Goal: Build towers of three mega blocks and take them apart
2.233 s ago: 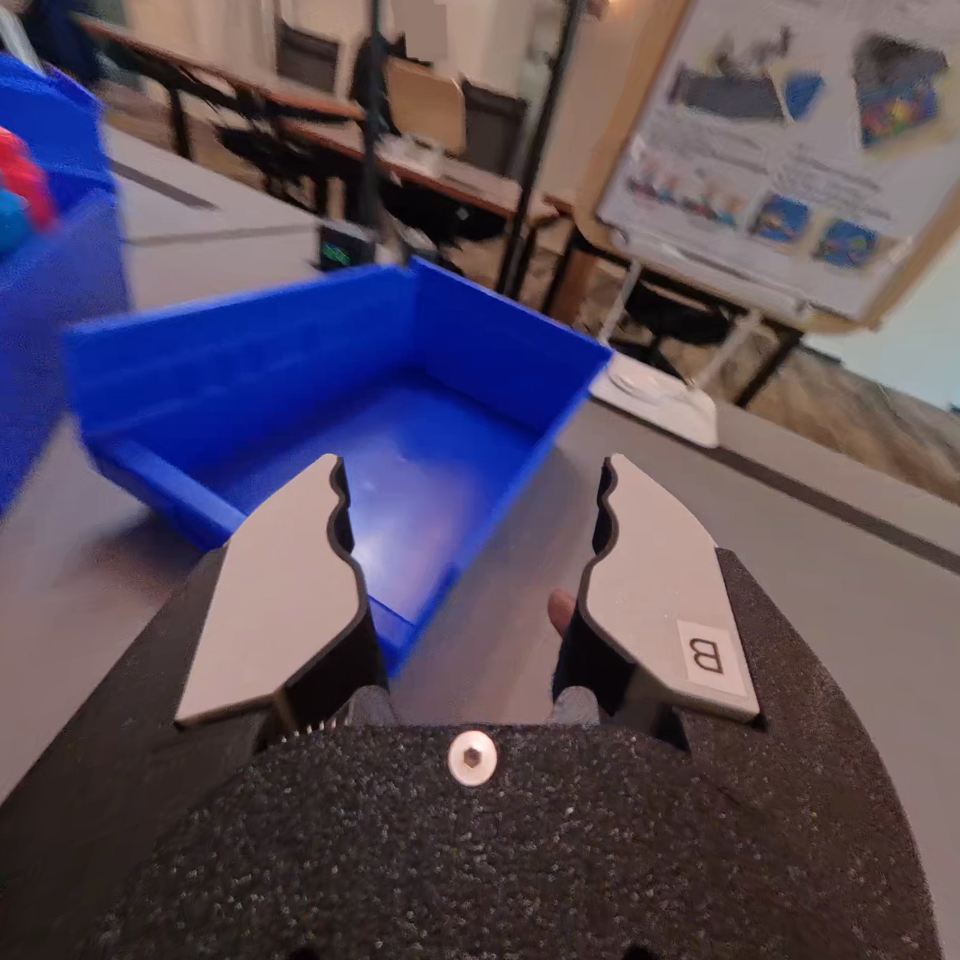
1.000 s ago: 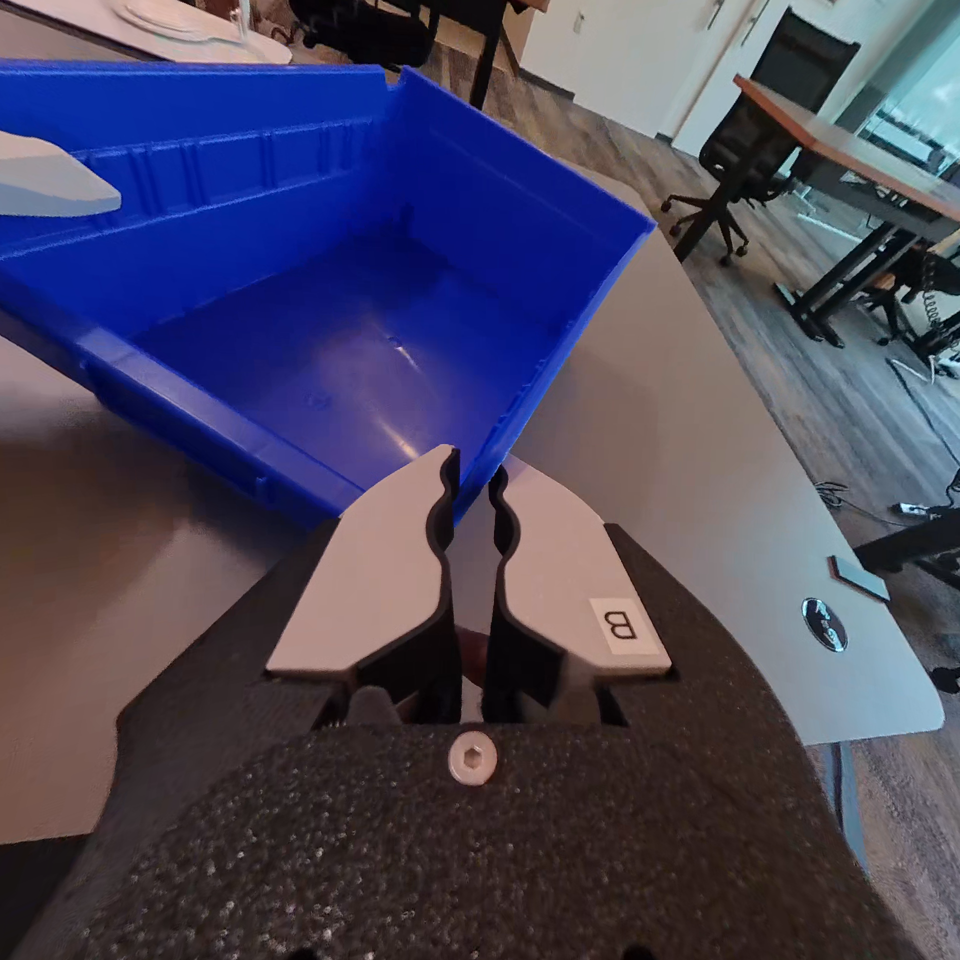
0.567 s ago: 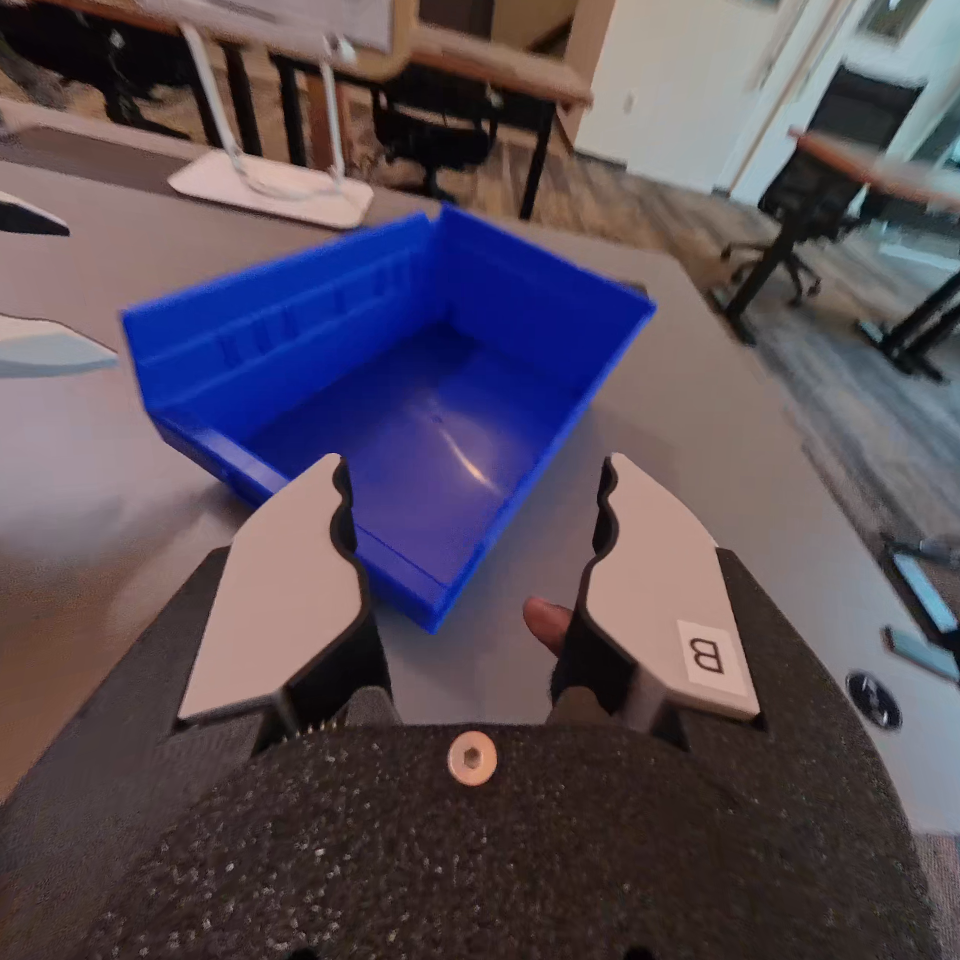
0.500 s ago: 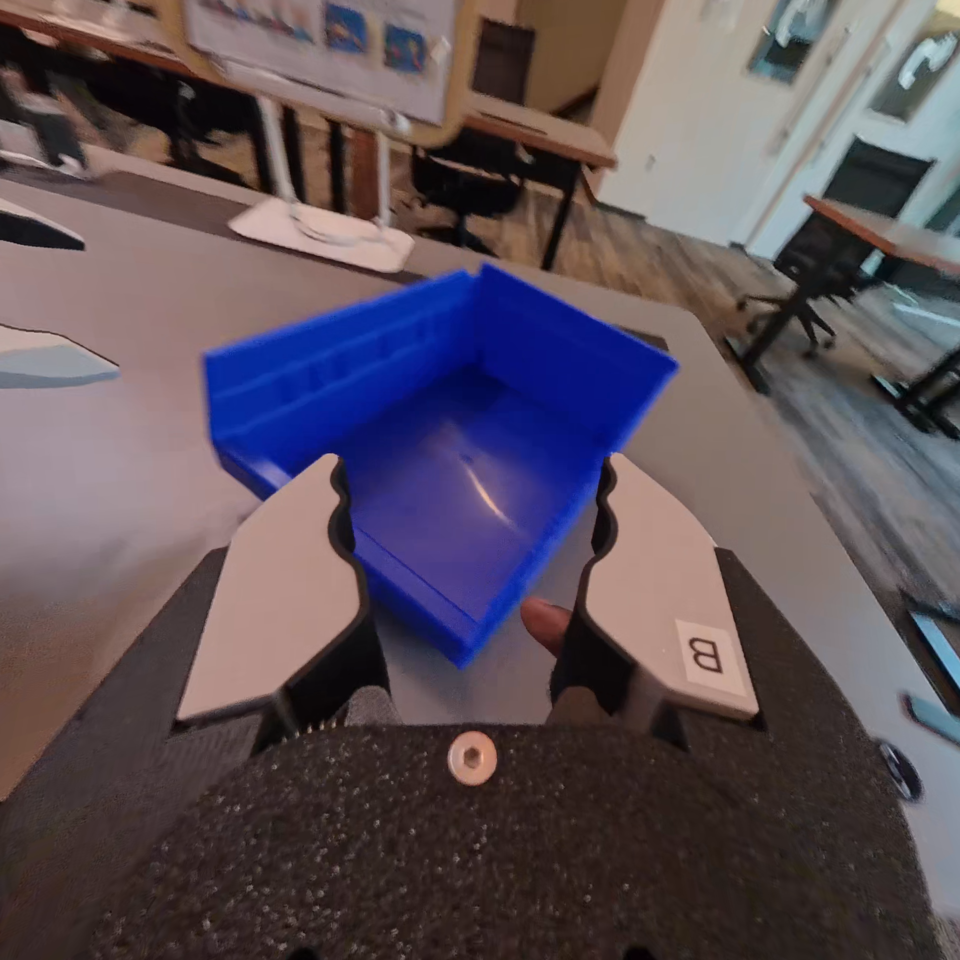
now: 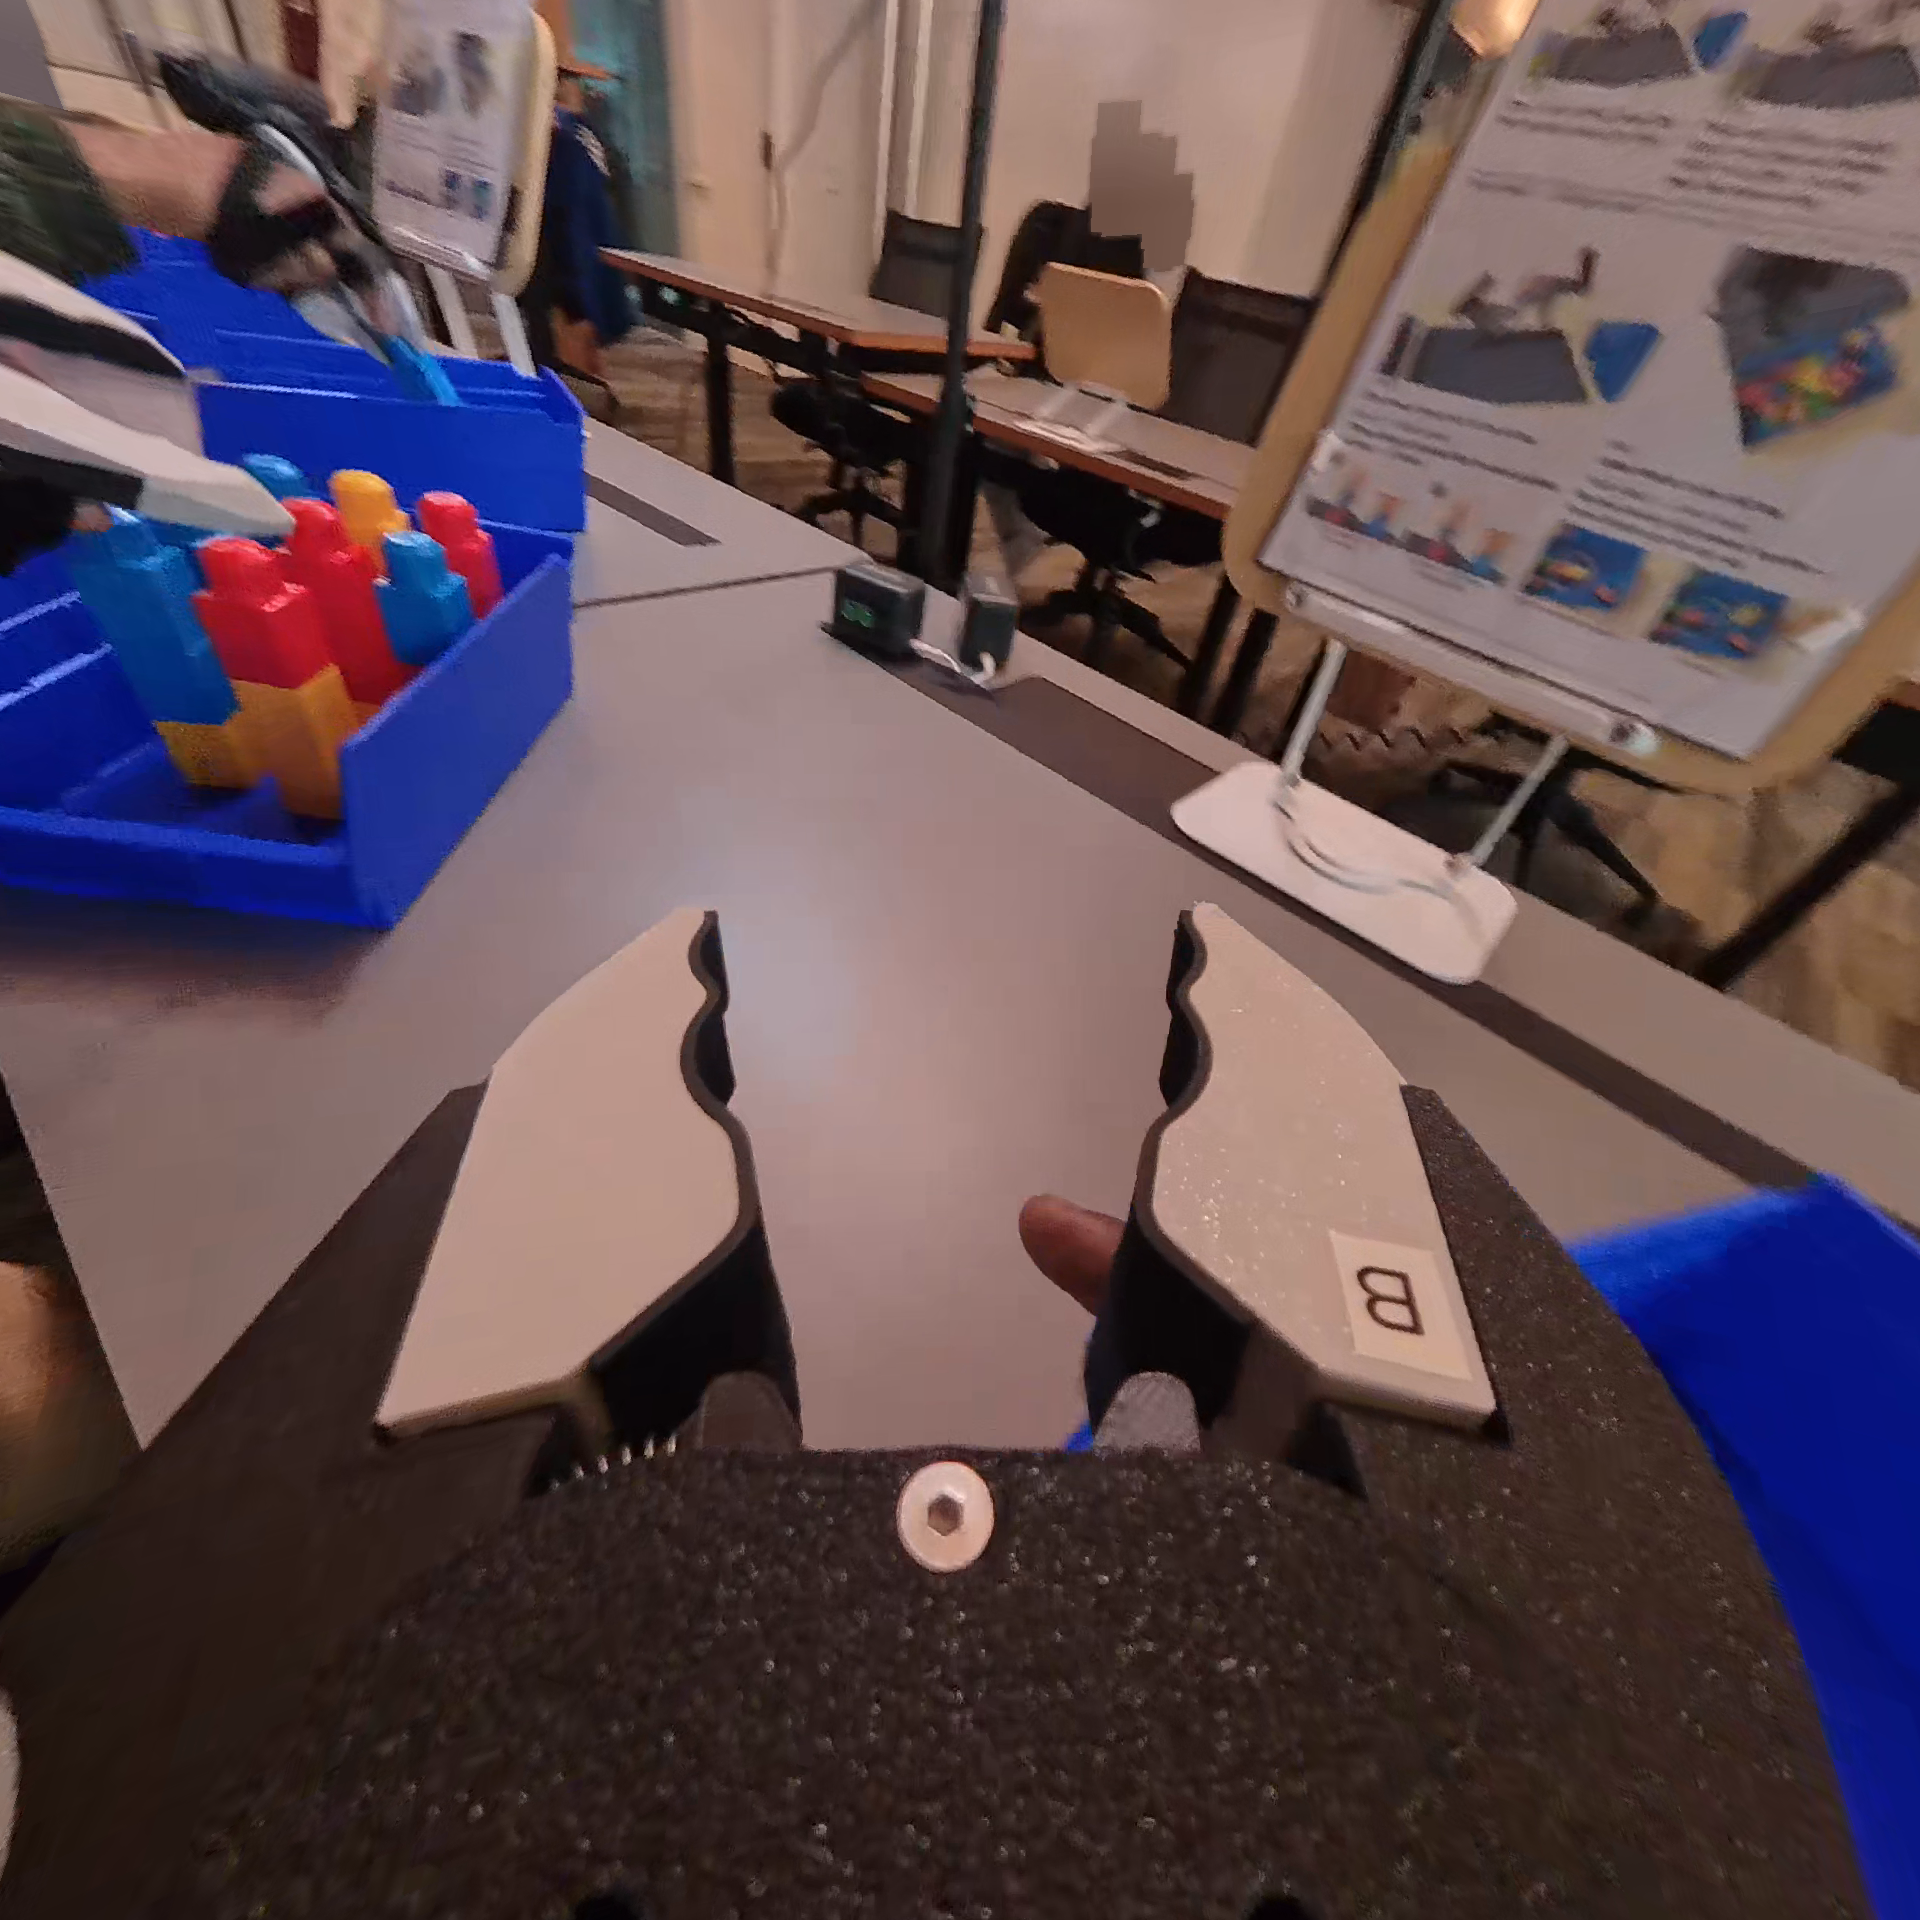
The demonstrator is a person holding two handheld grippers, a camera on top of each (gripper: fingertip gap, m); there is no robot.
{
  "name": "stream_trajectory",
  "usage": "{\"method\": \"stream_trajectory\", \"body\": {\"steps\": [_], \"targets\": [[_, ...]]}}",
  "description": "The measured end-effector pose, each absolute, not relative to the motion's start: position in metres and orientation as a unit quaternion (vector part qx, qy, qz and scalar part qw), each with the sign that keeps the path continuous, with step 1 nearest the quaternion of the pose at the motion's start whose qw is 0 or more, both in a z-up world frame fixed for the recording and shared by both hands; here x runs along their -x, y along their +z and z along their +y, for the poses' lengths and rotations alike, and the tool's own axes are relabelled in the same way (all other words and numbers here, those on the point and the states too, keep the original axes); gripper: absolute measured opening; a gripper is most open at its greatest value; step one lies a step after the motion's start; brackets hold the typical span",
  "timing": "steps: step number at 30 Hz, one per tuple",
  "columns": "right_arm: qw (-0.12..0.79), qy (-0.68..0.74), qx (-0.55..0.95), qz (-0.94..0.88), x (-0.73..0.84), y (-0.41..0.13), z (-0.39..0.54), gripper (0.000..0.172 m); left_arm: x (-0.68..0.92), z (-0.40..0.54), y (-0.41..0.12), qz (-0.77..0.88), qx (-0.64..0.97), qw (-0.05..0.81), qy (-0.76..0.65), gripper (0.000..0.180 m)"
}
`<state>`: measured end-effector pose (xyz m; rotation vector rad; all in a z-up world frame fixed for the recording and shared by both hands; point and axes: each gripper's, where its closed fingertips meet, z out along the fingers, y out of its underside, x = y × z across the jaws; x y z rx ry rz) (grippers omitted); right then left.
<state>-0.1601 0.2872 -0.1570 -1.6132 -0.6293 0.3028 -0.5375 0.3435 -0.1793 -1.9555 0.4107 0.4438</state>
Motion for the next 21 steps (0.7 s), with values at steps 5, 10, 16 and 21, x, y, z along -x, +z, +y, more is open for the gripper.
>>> {"method": "stream_trajectory", "body": {"steps": [5,10,16,21], "targets": [[0.658,0.148,0.669,-0.312,0.199,-0.136,0.303,0.079,0.565,0.339,-0.221,0.139,0.875,0.452,0.108,0.070],[0.665,0.164,0.652,-0.324,0.217,-0.135,0.307,0.076,0.566,0.345,-0.261,0.141,0.906,0.388,0.089,0.070],[0.646,0.197,0.641,-0.365,0.228,-0.151,0.300,0.068,0.560,0.345,-0.256,0.162,0.901,0.397,0.068,0.053],[0.604,0.281,0.599,-0.443,0.262,-0.173,0.275,0.071,0.484,0.311,-0.132,0.218,0.731,0.625,-0.167,0.052]]}}
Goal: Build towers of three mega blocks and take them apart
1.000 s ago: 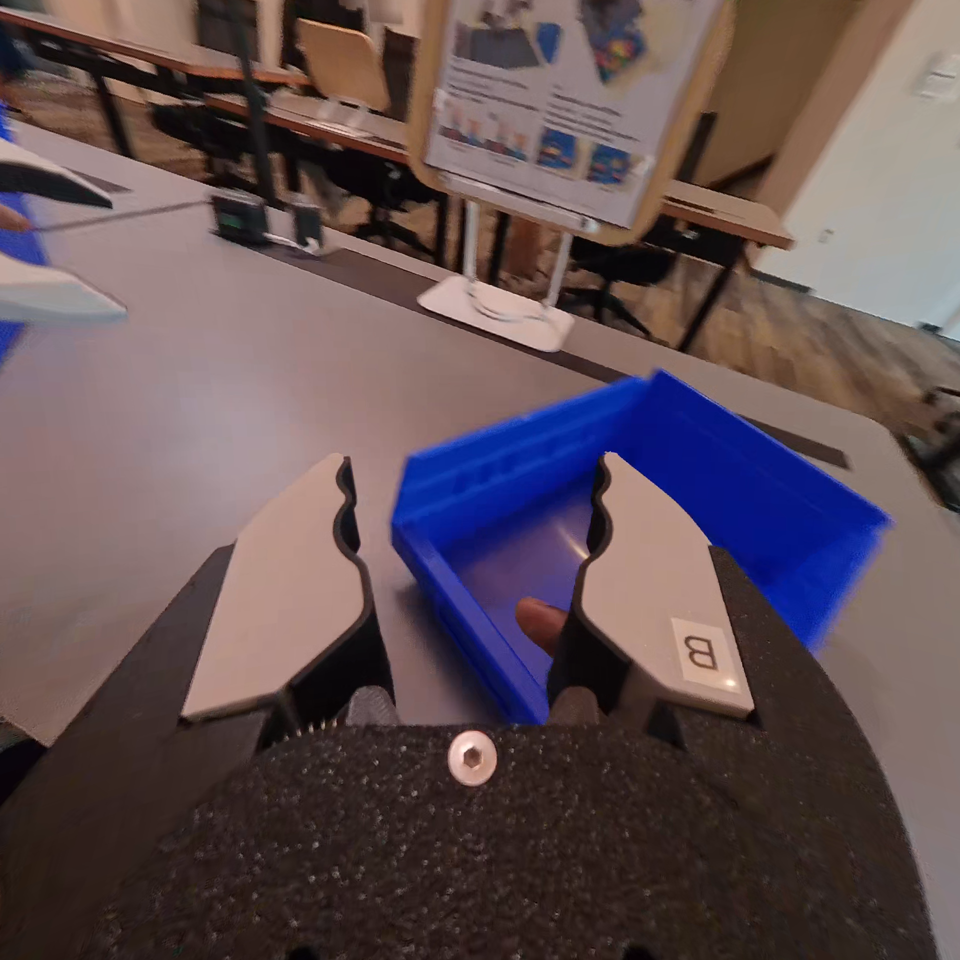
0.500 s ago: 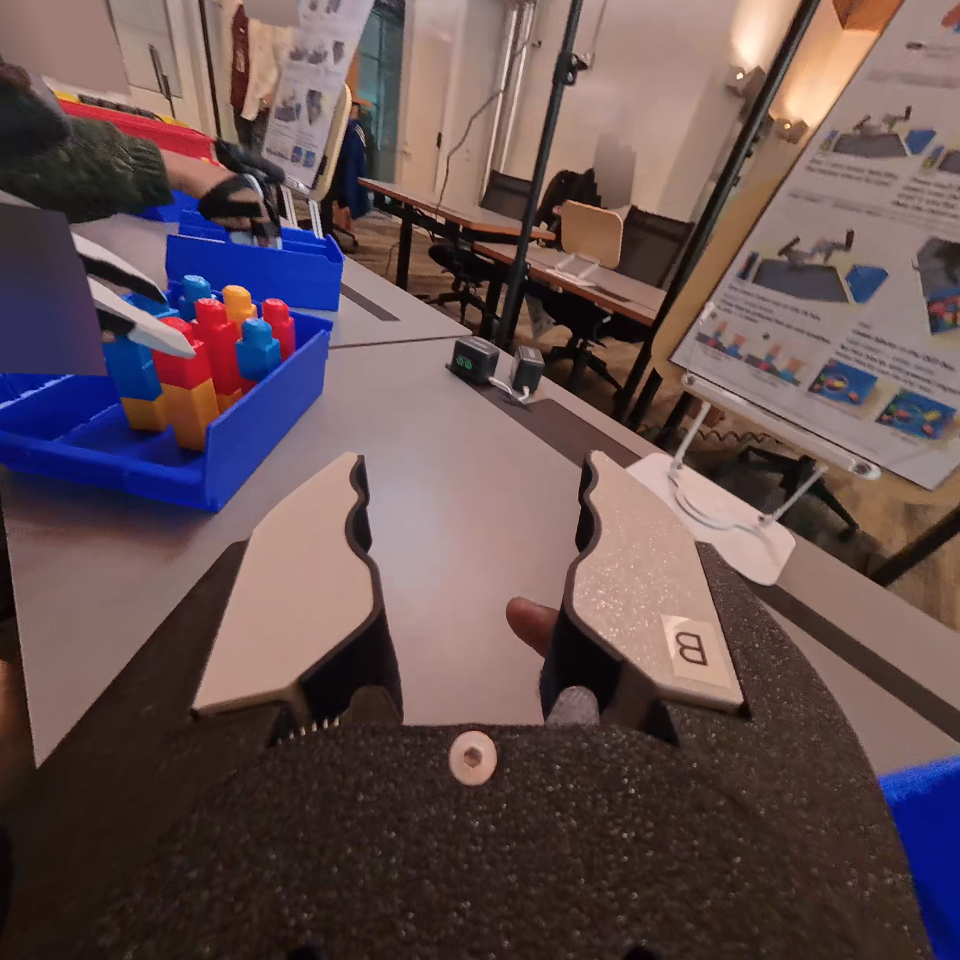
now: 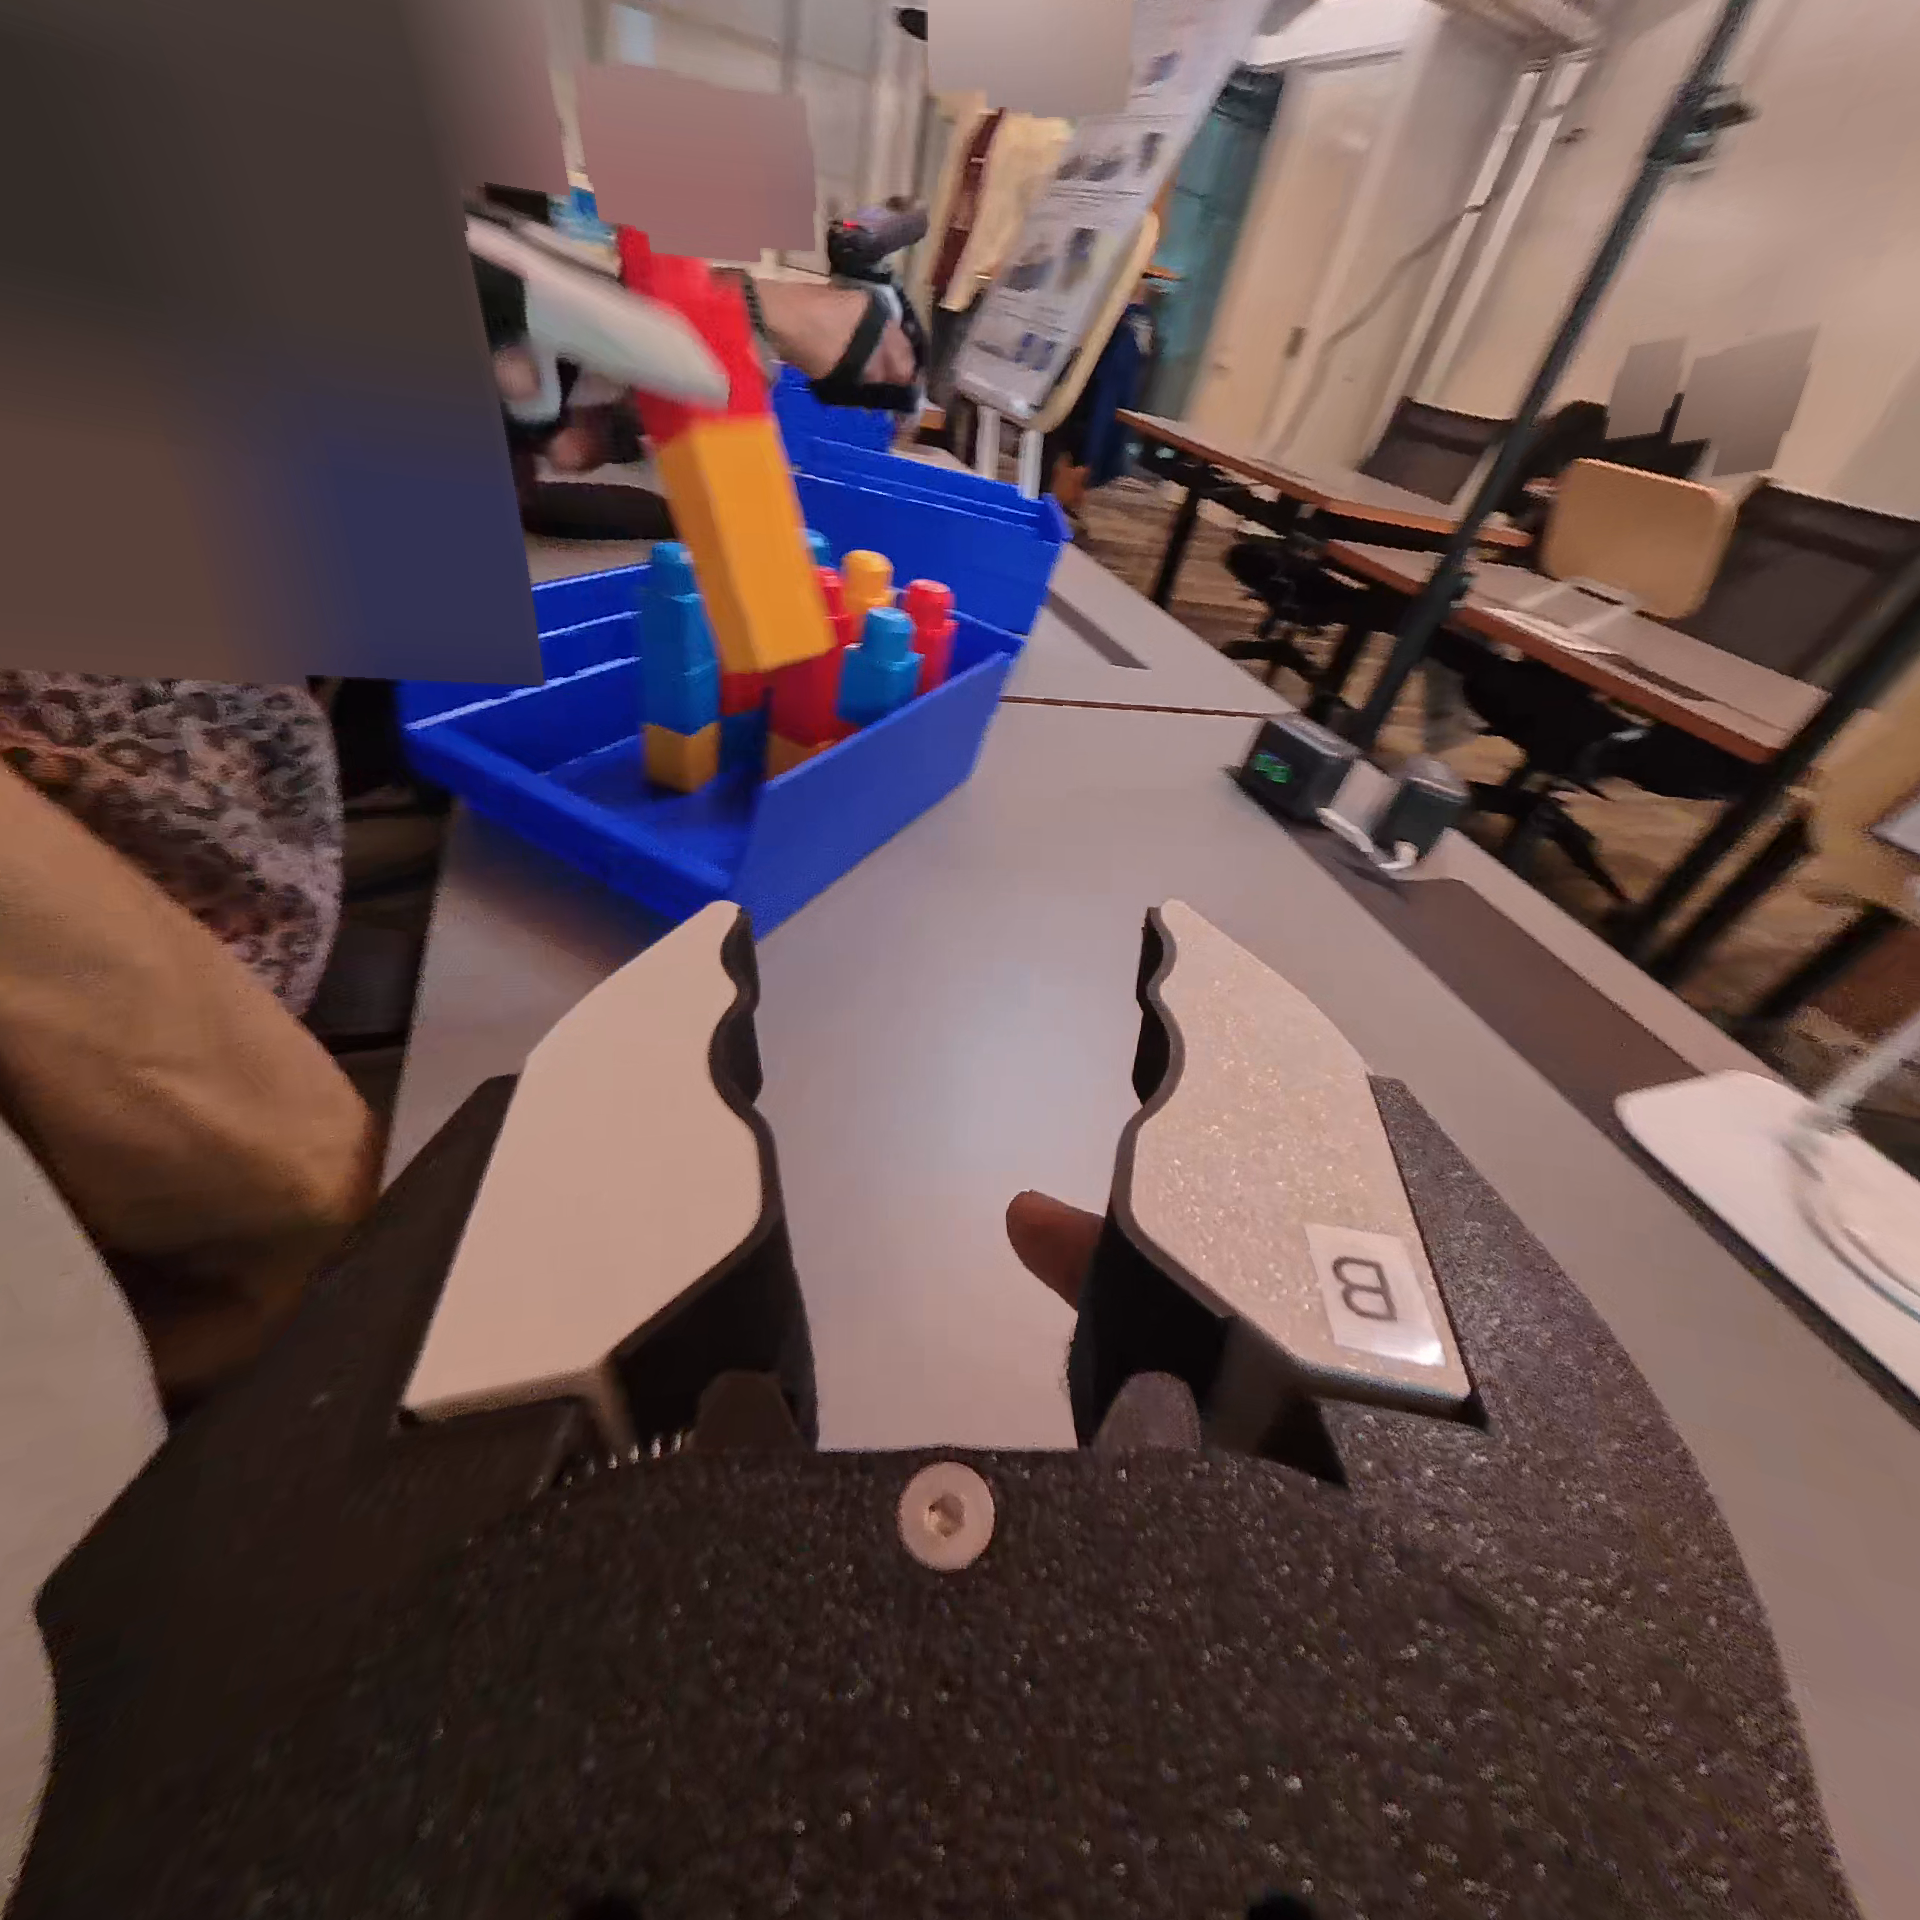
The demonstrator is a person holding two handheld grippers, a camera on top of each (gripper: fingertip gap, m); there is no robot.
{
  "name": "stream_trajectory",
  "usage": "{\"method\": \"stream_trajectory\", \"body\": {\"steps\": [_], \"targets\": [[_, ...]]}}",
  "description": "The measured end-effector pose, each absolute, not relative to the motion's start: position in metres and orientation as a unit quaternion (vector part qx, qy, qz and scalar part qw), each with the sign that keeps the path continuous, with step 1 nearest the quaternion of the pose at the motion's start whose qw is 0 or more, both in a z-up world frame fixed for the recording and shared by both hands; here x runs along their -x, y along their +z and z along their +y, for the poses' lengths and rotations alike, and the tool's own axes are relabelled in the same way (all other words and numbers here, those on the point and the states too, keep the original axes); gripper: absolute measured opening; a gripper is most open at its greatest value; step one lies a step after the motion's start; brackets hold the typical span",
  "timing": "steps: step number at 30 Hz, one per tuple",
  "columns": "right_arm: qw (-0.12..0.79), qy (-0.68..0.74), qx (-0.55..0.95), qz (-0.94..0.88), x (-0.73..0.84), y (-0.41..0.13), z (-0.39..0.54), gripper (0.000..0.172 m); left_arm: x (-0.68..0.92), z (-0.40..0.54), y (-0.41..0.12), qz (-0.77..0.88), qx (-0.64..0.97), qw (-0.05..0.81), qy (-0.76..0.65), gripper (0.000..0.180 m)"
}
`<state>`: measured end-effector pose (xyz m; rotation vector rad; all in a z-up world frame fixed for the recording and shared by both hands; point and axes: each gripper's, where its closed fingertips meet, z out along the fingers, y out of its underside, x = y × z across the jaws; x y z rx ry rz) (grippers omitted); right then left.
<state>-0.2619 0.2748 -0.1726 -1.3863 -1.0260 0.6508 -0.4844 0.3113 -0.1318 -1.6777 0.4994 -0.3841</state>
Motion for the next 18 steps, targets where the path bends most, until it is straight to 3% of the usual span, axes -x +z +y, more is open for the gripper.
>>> {"method": "stream_trajectory", "body": {"steps": [5,9,14,16,17,18], "targets": [[0.631,0.343,0.538,-0.440,0.294,-0.166,0.253,0.088,0.399,0.268,-0.071,0.244,0.537,0.651,-0.477,0.052],[0.673,0.406,0.491,-0.375,0.300,-0.144,0.242,0.088,0.349,0.275,-0.086,0.213,0.513,0.588,-0.589,0.048],[0.600,0.465,0.560,-0.333,0.318,-0.171,0.245,0.099,0.312,0.288,-0.107,0.185,0.516,0.557,-0.625,0.039],[0.545,0.496,0.606,-0.301,0.326,-0.192,0.253,0.085,0.301,0.292,-0.119,0.183,0.524,0.551,-0.623,0.038],[0.525,0.518,0.603,-0.303,0.328,-0.197,0.251,0.058,0.297,0.292,-0.121,0.179,0.520,0.539,-0.638,0.038],[0.520,0.541,0.592,-0.295,0.327,-0.196,0.250,0.045,0.296,0.291,-0.121,0.171,0.511,0.532,-0.653,0.037]]}}
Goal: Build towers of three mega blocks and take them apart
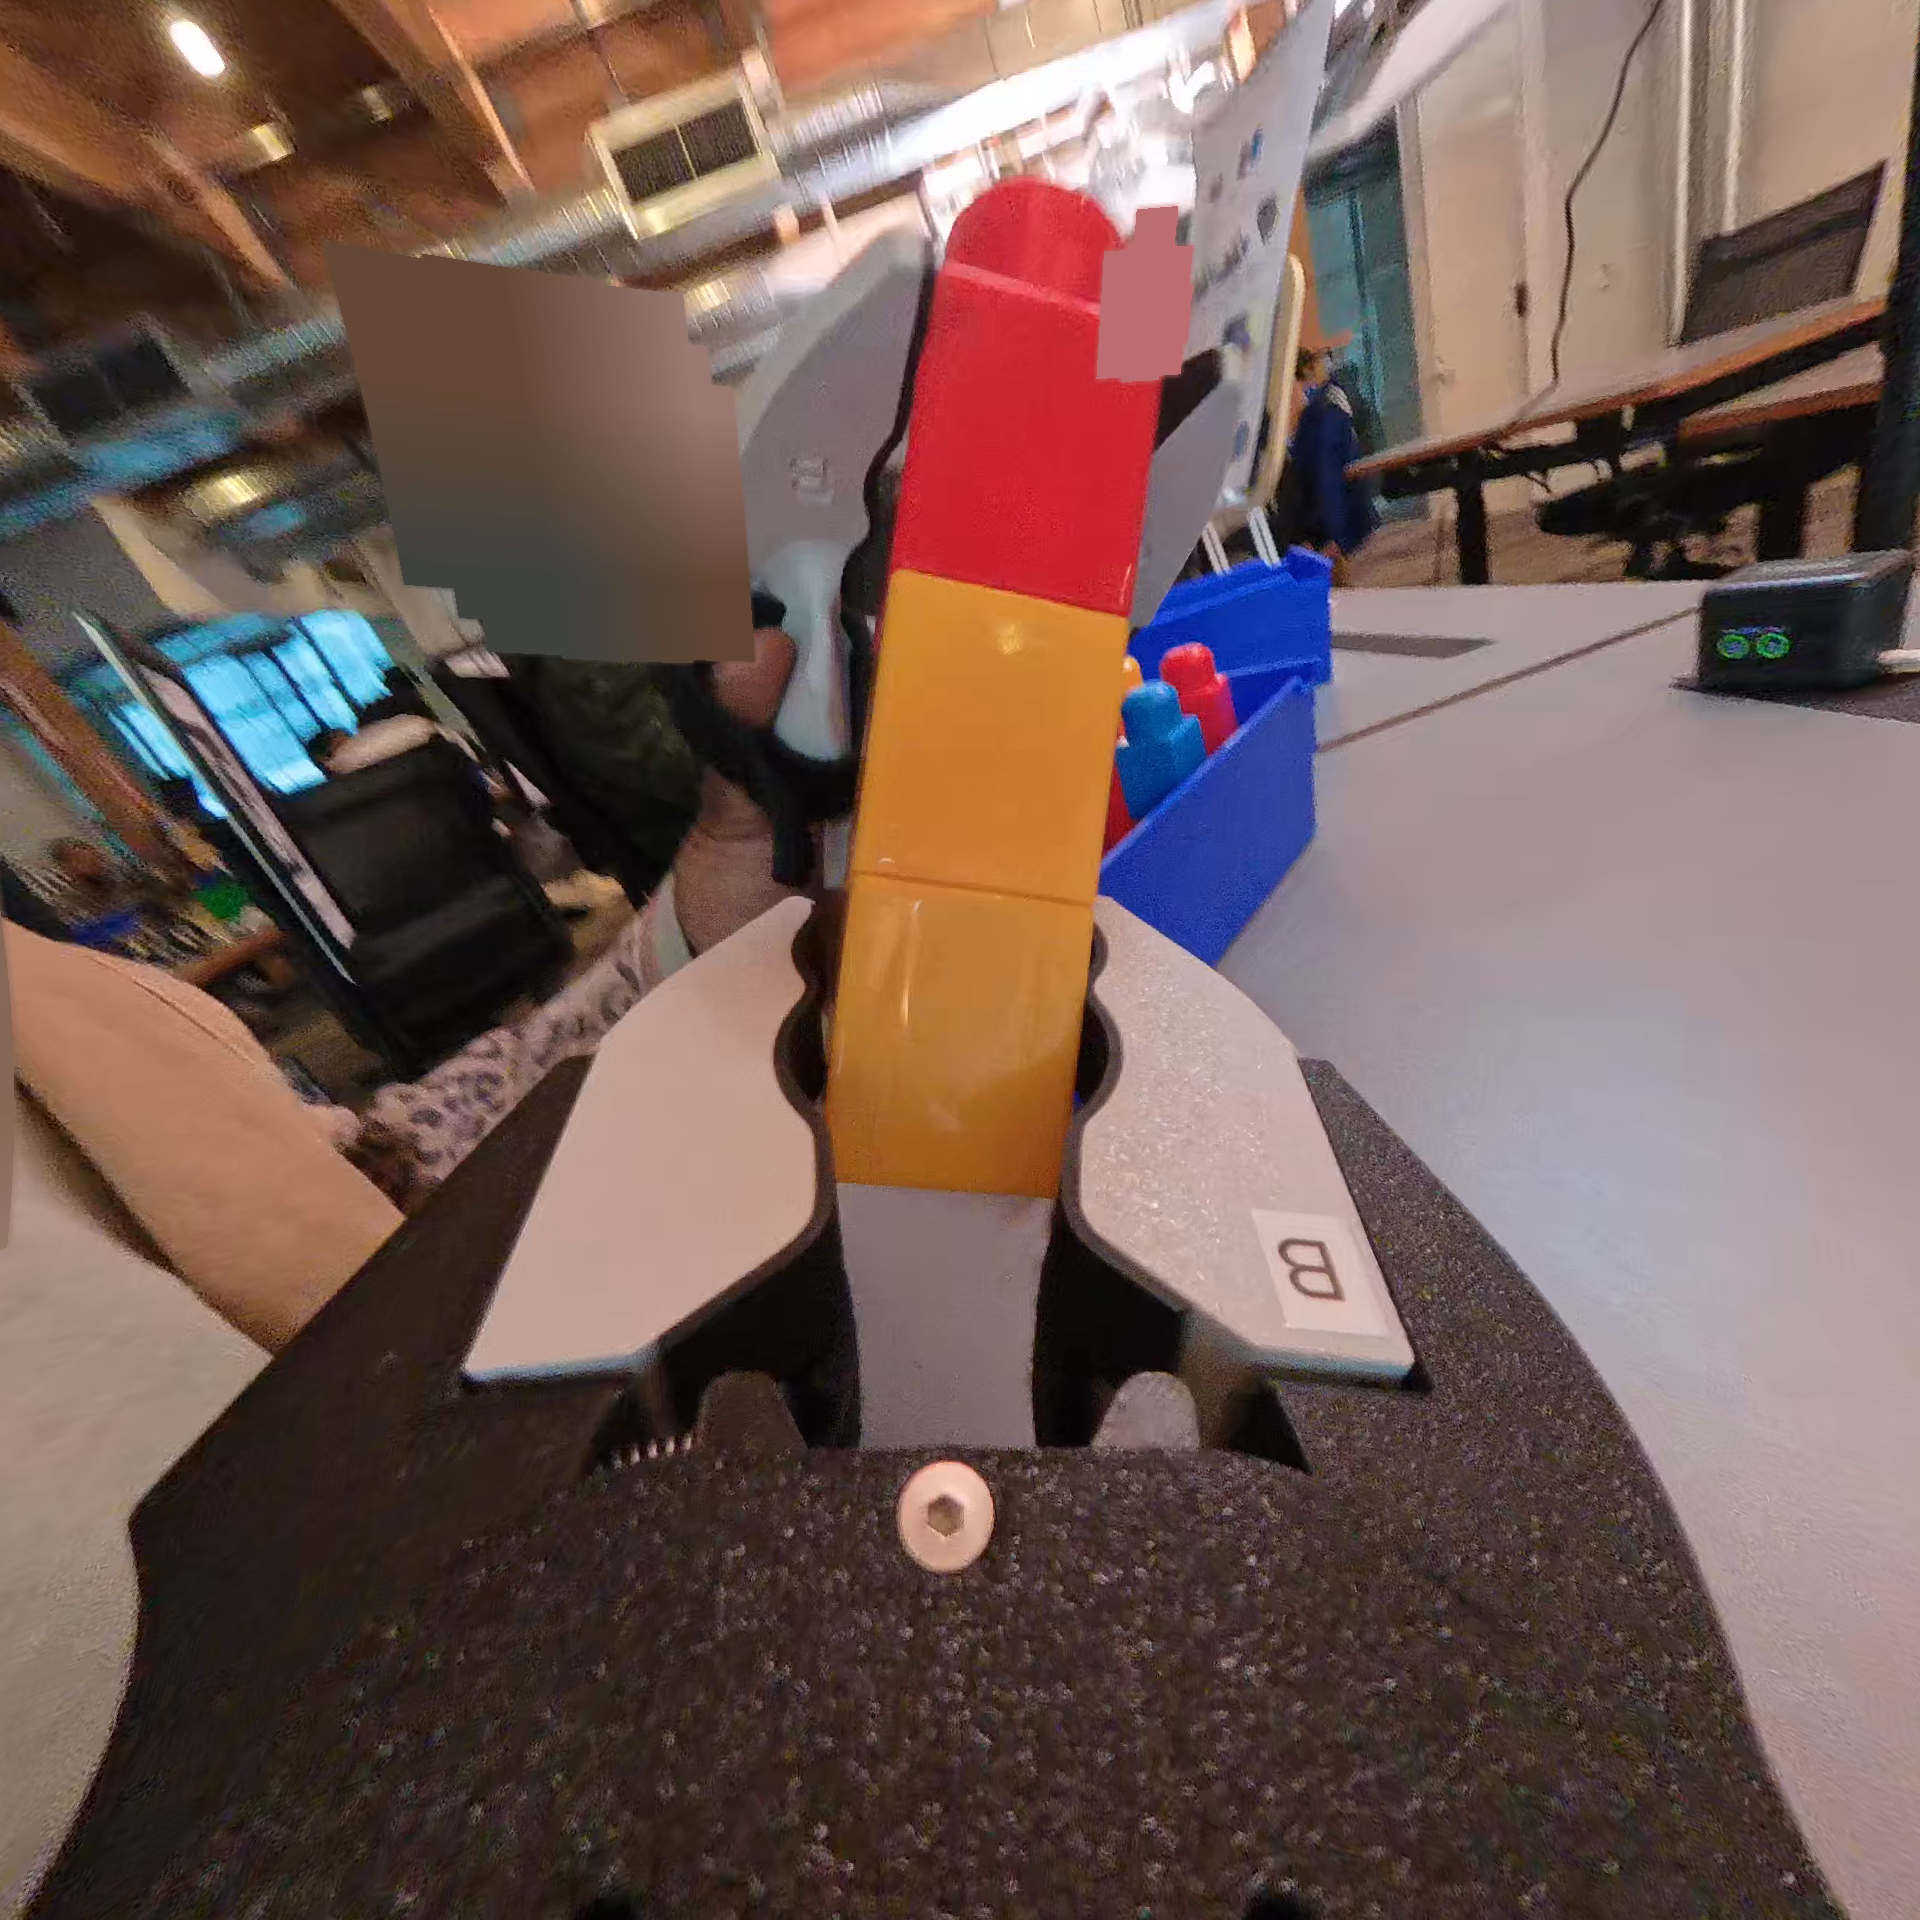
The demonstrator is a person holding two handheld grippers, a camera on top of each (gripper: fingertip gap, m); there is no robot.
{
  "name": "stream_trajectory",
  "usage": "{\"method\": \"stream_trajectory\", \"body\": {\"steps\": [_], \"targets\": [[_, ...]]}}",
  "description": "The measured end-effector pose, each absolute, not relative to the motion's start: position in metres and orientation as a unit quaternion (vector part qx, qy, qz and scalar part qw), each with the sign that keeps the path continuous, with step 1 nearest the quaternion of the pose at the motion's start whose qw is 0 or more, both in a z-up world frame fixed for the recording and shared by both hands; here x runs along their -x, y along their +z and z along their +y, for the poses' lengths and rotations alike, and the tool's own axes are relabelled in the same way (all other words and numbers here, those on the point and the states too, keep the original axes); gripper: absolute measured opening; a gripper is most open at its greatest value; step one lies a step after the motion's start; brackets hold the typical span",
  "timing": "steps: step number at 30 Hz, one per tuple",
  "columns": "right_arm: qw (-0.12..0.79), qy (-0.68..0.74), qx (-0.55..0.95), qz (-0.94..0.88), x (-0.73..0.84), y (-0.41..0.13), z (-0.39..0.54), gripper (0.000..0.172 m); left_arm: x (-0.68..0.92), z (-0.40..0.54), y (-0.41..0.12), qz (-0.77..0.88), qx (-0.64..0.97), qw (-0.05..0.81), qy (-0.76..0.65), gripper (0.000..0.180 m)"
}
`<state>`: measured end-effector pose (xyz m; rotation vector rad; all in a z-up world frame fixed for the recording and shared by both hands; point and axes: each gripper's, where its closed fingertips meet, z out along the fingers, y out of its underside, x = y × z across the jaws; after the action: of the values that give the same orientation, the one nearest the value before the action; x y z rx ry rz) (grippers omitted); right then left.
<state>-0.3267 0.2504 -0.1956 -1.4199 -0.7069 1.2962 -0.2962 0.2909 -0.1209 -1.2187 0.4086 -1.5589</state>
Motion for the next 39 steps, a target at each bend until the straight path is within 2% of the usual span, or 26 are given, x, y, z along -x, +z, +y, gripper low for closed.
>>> {"method": "stream_trajectory", "body": {"steps": [4,6,7,9,11,17,19,23,29,33,35,37,39], "targets": [[0.521,0.548,0.575,-0.311,0.314,-0.187,0.251,0.041,0.298,0.284,-0.118,0.190,0.480,0.537,-0.667,0.040],[0.530,0.524,0.577,-0.334,0.308,-0.186,0.253,0.041,0.295,0.280,-0.125,0.221,0.487,0.524,-0.663,0.065],[0.526,0.518,0.577,-0.348,0.306,-0.186,0.251,0.041,0.290,0.275,-0.132,0.246,0.495,0.500,-0.667,0.070],[0.508,0.515,0.583,-0.369,0.304,-0.188,0.248,0.041,0.278,0.261,-0.144,0.292,0.498,0.453,-0.679,0.064],[0.506,0.519,0.578,-0.376,0.303,-0.184,0.245,0.041,0.269,0.252,-0.149,0.322,0.487,0.445,-0.679,0.037],[0.524,0.519,0.568,-0.366,0.293,-0.169,0.246,0.042,0.265,0.246,-0.145,0.354,0.472,0.501,-0.633,0.036],[0.541,0.534,0.557,-0.335,0.283,-0.160,0.252,0.052,0.272,0.249,-0.137,0.333,0.462,0.511,-0.644,0.036],[0.534,0.571,0.537,-0.317,0.278,-0.152,0.250,0.043,0.276,0.252,-0.137,0.319,0.466,0.501,-0.656,0.036],[0.527,0.516,0.558,-0.380,0.285,-0.162,0.242,0.036,0.275,0.249,-0.135,0.318,0.458,0.495,-0.666,0.035],[0.521,0.429,0.614,-0.409,0.255,-0.173,0.256,0.036,0.351,0.275,-0.084,0.178,0.391,0.565,-0.704,0.036],[0.565,0.386,0.632,-0.363,0.213,-0.151,0.274,0.036,0.379,0.289,-0.086,0.185,0.447,0.632,-0.605,0.036],[0.602,0.297,0.672,-0.313,0.158,-0.143,0.295,0.036,0.382,0.287,-0.093,0.224,0.491,0.637,-0.550,0.036],[0.592,0.153,0.744,-0.269,0.094,-0.164,0.317,0.036,0.376,0.278,-0.090,0.240,0.483,0.626,-0.563,0.036]]}}
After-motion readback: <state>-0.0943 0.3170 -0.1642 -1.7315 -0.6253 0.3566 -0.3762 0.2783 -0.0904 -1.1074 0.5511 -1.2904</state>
